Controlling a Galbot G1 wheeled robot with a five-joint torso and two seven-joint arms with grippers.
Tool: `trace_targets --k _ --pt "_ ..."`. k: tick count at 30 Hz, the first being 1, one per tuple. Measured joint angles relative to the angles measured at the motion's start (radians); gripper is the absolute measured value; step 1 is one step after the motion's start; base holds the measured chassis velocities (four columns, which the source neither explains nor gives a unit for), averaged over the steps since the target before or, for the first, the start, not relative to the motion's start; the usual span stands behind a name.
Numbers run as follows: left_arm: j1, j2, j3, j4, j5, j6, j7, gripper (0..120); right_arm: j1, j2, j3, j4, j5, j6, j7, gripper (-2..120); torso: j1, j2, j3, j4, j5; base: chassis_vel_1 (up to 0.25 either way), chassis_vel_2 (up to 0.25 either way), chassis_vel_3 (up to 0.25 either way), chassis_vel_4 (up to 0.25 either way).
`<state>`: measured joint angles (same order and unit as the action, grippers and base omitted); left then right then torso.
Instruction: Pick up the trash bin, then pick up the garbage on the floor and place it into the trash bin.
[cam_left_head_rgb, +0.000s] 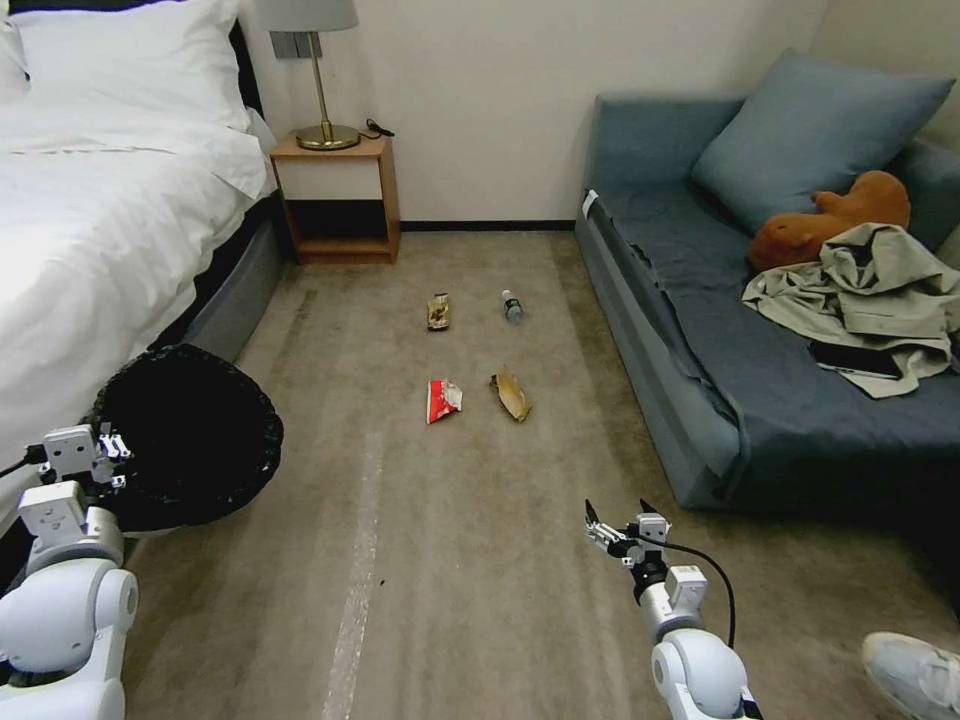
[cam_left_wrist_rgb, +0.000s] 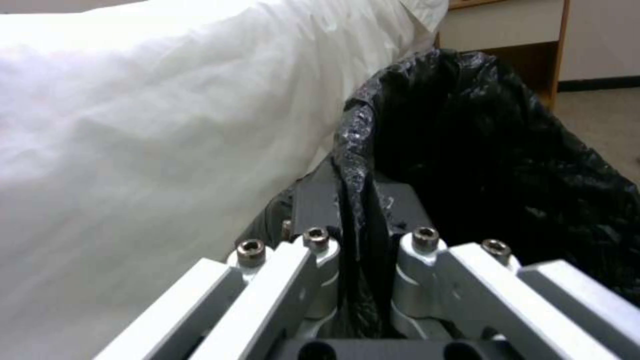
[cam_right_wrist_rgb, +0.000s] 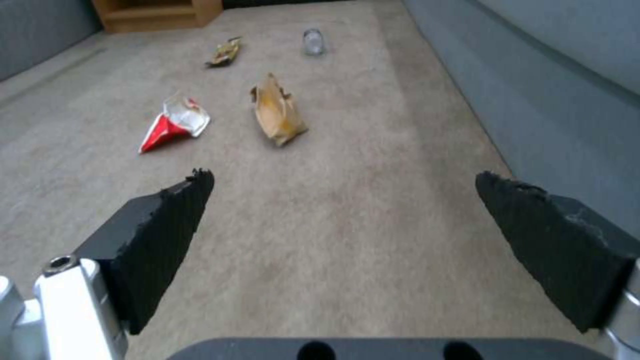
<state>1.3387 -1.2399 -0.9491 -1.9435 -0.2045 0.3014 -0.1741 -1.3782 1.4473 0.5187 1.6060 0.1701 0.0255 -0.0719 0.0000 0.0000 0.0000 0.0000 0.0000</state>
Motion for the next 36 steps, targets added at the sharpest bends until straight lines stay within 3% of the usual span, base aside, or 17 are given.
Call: trace_targets --k 36 --pt "-0.001 0.01 -0.007 0.011 0.0 -0.018 0.008 5 -0.007 0.016 0.004 -0.026 -0.023 0.016 -0.005 100 0.0 0.0 0.0 0.0001 -0.0001 -0.16 0.165 0.163 -0.164"
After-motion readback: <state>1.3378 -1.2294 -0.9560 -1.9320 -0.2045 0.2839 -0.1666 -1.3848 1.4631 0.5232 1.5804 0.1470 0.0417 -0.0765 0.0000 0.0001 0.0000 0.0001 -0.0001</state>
